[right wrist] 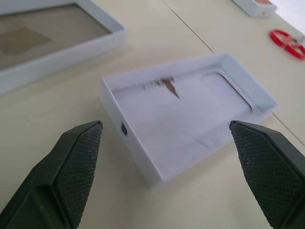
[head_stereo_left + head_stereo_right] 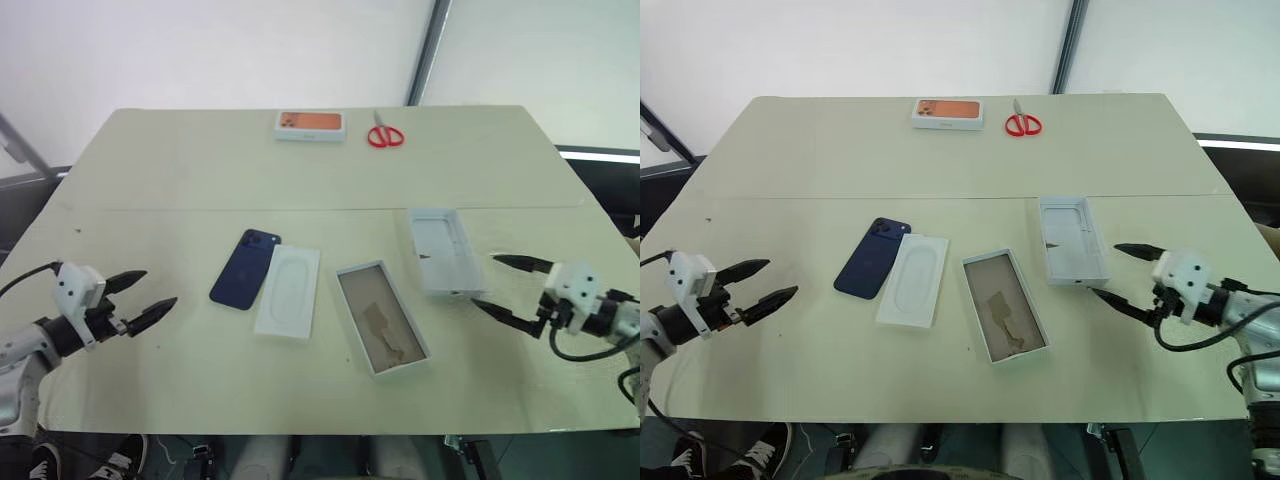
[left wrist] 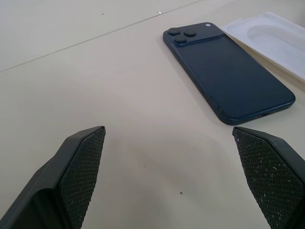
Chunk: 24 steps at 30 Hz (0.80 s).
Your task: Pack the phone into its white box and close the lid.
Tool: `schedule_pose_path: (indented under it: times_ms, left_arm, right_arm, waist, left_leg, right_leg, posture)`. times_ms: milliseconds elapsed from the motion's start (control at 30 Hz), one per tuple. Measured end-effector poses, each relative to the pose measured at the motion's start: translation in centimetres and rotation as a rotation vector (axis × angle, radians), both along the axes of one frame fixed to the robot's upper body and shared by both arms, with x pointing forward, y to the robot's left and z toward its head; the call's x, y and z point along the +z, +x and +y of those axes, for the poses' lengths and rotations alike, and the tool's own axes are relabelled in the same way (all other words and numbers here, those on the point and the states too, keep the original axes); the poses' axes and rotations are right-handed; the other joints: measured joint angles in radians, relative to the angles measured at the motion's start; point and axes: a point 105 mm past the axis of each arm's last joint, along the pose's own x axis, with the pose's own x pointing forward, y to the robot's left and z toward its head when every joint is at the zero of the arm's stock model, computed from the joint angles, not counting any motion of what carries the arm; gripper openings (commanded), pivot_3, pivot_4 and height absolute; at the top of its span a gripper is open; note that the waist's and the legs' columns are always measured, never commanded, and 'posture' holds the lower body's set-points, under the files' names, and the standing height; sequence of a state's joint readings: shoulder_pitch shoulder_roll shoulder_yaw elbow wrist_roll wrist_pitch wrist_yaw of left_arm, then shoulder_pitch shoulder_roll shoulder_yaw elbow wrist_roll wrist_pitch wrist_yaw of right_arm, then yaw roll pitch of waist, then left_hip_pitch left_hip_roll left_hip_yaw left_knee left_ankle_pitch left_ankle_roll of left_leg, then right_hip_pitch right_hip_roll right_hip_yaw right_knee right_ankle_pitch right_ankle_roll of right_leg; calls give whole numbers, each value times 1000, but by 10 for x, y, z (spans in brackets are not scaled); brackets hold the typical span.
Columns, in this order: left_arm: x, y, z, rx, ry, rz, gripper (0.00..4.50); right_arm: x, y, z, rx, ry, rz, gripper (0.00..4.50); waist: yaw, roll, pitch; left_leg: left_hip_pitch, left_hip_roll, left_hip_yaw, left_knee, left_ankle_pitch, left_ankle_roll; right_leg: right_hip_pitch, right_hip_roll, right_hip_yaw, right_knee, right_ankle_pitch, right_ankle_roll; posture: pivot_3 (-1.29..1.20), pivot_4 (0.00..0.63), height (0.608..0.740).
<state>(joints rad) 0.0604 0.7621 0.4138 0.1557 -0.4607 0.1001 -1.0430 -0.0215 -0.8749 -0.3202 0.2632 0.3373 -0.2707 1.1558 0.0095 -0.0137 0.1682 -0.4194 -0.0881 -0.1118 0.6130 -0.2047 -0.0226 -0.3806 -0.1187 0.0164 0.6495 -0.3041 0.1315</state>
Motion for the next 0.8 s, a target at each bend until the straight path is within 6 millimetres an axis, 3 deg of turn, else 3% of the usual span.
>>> schedule_pose_path:
  times_ms: [233,400,800]
  left_arm:
    - [3,6,-4,20,-15,-13,4500]
    - [18,14,-10,-3,-11,-42,4500]
    - [23,14,-21,-21,-40,-5,4500]
  right_arm:
    - [-1,-4,-15,-59,0,-7,4467]
    - [6,2,-14,-63,1,-40,4467]
    - [7,8,3,-27,15,-46,4467]
  waist:
    - [0,0,0]
    - [-1,0,0]
    - [-3,0,0]
  left_leg:
    - [0,0,0,0,0,0]
    - [0,0,0,0,0,0]
    - [0,0,0,0,0,0]
  right_leg:
    - [1,0,0,0,0,0]
    - [1,0,0,0,0,0]
    - [1,0,0,0,0,0]
  posture:
    - [0,150,740]
    - [0,150,740]
    - [0,150,740]
